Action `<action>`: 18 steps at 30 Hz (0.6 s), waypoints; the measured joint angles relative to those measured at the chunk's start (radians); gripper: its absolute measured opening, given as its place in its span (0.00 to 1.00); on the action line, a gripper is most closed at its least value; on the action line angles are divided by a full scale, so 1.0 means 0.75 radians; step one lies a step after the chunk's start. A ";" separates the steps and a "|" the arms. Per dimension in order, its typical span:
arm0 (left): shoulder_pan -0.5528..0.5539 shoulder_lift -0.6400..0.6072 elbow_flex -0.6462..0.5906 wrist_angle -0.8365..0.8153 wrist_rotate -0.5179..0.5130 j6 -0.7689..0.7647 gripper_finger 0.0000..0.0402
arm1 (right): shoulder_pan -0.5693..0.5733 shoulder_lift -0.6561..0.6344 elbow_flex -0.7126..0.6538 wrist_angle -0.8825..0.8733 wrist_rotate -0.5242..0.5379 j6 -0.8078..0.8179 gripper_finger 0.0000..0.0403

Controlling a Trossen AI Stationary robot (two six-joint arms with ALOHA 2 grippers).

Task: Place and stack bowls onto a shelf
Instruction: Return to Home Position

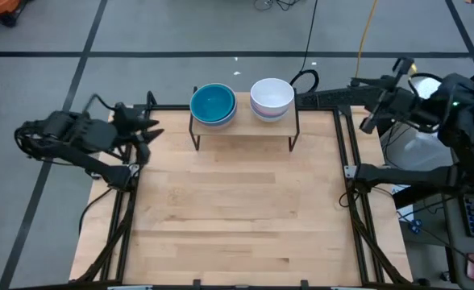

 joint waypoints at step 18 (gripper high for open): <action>0.000 -0.267 0.001 0.022 0.001 0.170 0.37 | 0.000 -0.182 -0.001 -0.020 0.000 0.129 0.18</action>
